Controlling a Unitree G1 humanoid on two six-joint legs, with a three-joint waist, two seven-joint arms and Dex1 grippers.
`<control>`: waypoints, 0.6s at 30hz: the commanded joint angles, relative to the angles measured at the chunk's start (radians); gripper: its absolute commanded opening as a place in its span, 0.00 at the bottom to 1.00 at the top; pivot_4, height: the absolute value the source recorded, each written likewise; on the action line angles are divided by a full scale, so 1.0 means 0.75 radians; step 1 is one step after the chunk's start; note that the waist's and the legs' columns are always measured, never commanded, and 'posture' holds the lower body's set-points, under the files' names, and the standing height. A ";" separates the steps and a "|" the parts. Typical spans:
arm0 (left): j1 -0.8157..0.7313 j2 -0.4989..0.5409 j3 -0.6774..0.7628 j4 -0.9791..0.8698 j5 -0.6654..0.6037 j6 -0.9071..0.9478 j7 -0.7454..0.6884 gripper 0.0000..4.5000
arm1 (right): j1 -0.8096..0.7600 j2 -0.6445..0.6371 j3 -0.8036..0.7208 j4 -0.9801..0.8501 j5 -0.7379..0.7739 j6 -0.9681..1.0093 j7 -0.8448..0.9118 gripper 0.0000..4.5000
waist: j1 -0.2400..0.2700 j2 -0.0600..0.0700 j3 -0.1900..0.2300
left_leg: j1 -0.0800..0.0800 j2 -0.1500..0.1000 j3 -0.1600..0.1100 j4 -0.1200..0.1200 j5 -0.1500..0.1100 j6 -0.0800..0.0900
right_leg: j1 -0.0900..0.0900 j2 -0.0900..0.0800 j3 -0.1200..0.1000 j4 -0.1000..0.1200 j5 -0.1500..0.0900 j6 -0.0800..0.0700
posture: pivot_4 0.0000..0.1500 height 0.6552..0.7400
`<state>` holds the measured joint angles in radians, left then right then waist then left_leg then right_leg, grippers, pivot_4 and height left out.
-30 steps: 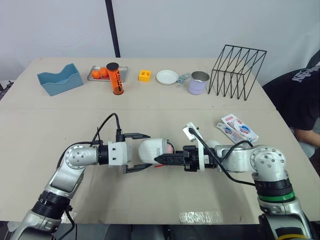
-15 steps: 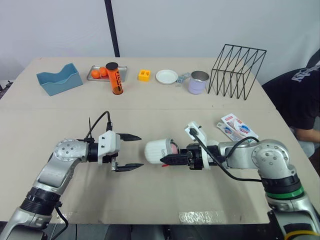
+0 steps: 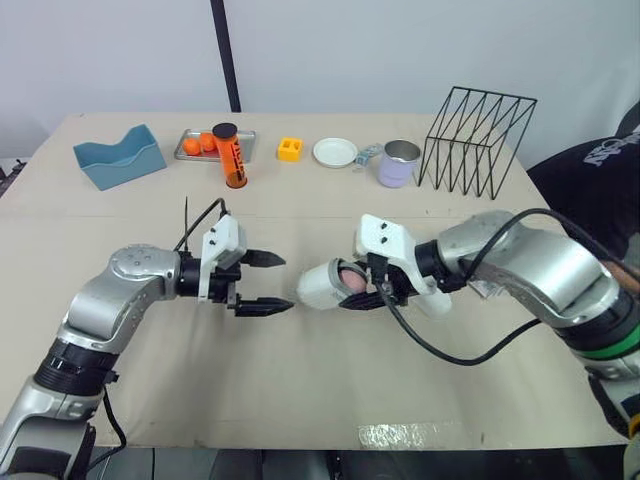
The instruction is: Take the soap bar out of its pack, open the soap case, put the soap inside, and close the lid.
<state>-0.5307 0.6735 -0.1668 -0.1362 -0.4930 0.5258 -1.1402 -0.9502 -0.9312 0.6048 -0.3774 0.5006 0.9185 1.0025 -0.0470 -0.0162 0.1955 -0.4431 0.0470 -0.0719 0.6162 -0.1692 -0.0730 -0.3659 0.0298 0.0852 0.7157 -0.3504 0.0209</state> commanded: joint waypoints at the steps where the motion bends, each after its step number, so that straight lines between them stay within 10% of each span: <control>1: -0.038 -0.020 -0.024 -0.078 0.031 0.001 0.022 1.00 | -0.091 0.003 0.034 -0.023 -0.113 -0.045 0.120 0.45 | 0.000 0.000 0.000 | 0.000 0.000 0.000 0.000 0.000 0.000 | 0.000 0.000 0.000 0.000 0.000 0.000 | 1.00 1.00; 18: -0.042 -0.136 -0.194 -0.304 0.167 0.199 0.279 1.00 | -0.245 0.124 0.220 0.098 -0.508 -0.050 0.363 0.45 | 0.002 0.000 0.000 | 0.000 -0.001 -0.002 0.001 0.000 -0.001 | 0.001 -0.001 -0.002 0.002 0.001 -0.001 | 1.00 1.00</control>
<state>-0.5405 0.5790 -0.3088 -0.3166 -0.3715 0.6755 -0.9426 -1.1001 -0.8421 0.7854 -0.2998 0.1461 0.8915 1.2639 -0.0456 -0.0163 0.1955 -0.4431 0.0465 -0.0731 0.6172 -0.1688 -0.0737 -0.3655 0.0288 0.0838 0.7170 -0.3500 0.0202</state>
